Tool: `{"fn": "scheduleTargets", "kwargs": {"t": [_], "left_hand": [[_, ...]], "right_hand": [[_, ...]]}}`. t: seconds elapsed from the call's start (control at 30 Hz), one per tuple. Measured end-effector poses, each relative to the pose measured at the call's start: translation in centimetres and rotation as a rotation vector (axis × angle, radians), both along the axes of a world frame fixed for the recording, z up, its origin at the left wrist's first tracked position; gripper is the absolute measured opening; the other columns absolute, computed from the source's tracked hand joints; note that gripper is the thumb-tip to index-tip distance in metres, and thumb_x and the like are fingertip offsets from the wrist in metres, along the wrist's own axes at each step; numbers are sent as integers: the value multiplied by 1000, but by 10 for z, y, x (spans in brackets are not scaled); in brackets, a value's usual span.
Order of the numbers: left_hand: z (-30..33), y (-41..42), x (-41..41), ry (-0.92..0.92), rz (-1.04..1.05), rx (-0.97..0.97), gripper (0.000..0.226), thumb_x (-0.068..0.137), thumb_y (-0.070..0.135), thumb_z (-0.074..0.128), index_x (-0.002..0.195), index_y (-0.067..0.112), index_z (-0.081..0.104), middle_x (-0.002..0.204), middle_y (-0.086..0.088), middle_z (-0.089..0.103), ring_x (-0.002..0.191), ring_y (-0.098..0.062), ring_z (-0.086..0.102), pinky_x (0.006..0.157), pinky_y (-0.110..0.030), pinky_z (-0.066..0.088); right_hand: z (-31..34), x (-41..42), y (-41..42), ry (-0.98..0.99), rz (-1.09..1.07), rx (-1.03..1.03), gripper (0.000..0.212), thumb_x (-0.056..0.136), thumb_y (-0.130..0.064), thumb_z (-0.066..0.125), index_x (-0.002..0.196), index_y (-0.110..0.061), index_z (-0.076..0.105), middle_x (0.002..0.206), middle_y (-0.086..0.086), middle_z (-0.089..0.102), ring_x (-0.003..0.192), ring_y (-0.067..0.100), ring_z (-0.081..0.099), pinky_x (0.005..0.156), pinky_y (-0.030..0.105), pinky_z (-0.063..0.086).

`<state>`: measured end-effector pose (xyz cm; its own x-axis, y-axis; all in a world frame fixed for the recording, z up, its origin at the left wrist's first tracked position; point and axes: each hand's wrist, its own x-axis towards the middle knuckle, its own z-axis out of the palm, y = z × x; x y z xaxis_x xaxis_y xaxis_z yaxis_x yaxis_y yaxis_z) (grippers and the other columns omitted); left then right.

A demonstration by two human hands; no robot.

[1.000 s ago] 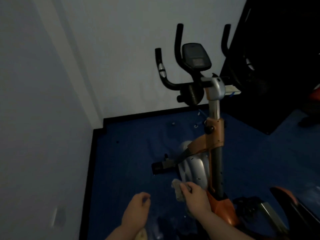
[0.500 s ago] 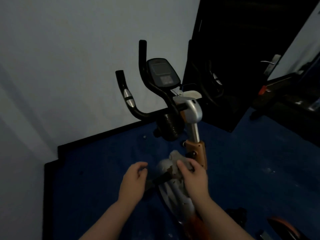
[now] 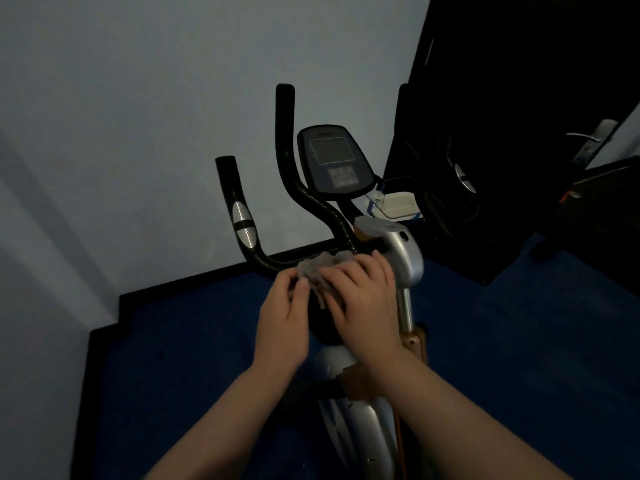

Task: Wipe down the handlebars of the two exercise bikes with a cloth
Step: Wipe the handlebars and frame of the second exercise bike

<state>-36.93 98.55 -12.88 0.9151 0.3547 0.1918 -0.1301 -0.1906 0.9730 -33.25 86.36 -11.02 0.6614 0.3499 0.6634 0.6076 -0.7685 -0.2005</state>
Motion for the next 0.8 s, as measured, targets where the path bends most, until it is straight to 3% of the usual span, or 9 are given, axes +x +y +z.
{"fn": "scheduleTargets", "kwargs": {"t": [0.17,0.33,0.53,0.7,0.8], "left_hand": [[-12,-8,0,-80,-93,-97,34,98,34,31,113,26,61,105,14,67,100,-3,62,80,-9,46],[-15,-6,4,-115,-184,-178,36,100,32,31,119,24,60,112,4,67,107,-11,62,90,-18,47],[-18,-1,3,-115,-230,-181,36,100,32,29,117,24,60,111,5,67,104,-12,63,83,-14,48],[-20,-3,3,-101,-221,-186,36,100,33,31,120,27,60,115,6,66,111,-10,60,90,-16,46],[-19,-3,5,-108,-220,-189,34,100,30,31,116,28,61,112,6,67,108,-10,62,87,-14,46]], "right_hand": [[-10,-8,-29,-117,120,-116,14,80,-19,64,94,-19,68,88,-3,66,99,18,51,97,32,31],[14,14,-5,-46,64,-54,22,83,-22,60,103,-21,67,94,-2,66,93,18,51,85,30,32],[-22,-10,-40,-172,116,-87,24,78,-19,67,102,-22,69,95,-1,68,104,20,50,96,31,29],[11,17,-7,-15,19,-82,21,83,-25,56,102,-23,65,98,-2,65,104,18,46,91,31,29],[4,11,-17,-37,52,-74,20,82,-23,59,100,-20,67,99,0,65,105,18,46,92,29,29]]}}
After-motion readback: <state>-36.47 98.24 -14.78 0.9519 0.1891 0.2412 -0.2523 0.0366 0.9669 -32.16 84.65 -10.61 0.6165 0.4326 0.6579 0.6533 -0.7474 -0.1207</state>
